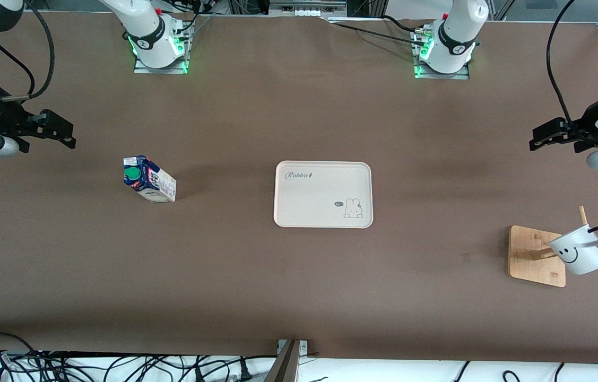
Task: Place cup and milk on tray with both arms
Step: 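Lower the right gripper onto the milk carton and grasp it, then carry the milk carton with the right gripper over the white tray, then release the carton on the tray while the left gripper approaches the mug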
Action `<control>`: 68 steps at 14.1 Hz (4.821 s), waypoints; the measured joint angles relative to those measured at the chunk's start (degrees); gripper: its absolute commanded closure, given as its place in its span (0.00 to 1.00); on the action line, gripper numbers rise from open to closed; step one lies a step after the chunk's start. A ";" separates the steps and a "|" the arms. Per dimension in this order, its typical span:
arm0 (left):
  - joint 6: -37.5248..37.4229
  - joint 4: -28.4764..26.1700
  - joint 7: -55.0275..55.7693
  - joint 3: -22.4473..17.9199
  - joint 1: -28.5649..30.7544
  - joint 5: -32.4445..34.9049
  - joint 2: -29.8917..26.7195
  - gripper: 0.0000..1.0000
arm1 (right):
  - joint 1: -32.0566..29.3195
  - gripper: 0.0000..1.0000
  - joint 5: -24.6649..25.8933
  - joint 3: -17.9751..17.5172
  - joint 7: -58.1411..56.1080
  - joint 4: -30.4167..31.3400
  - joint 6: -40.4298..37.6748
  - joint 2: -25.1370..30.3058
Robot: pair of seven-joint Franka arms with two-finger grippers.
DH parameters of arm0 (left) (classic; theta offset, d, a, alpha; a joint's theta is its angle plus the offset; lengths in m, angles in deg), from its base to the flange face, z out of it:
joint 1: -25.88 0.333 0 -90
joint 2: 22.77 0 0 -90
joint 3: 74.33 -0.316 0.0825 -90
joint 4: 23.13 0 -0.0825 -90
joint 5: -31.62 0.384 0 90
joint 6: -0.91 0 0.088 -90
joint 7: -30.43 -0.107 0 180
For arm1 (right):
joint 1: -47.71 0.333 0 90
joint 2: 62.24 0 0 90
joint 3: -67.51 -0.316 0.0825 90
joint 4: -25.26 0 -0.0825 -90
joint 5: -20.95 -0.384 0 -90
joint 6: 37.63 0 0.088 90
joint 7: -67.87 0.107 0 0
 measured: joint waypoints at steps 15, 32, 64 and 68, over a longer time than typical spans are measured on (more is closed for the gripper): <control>-2.60 4.94 0.00 0.55 -1.88 -0.10 0.33 0.00 | 1.94 0.00 0.00 -1.24 1.04 0.62 4.00 -12.41; -1.67 4.68 -0.08 0.74 -1.36 -0.20 5.09 0.00 | 4.55 0.62 0.00 -1.01 7.50 23.20 20.82 -10.70; 47.76 -25.59 -3.82 0.63 1.68 0.49 1.76 0.00 | 35.87 0.00 -7.00 -1.15 45.30 -20.97 17.78 -34.55; 47.77 -26.77 -3.76 0.54 2.07 0.50 0.47 0.00 | 32.74 0.00 -6.97 3.04 42.86 -22.97 10.99 -28.34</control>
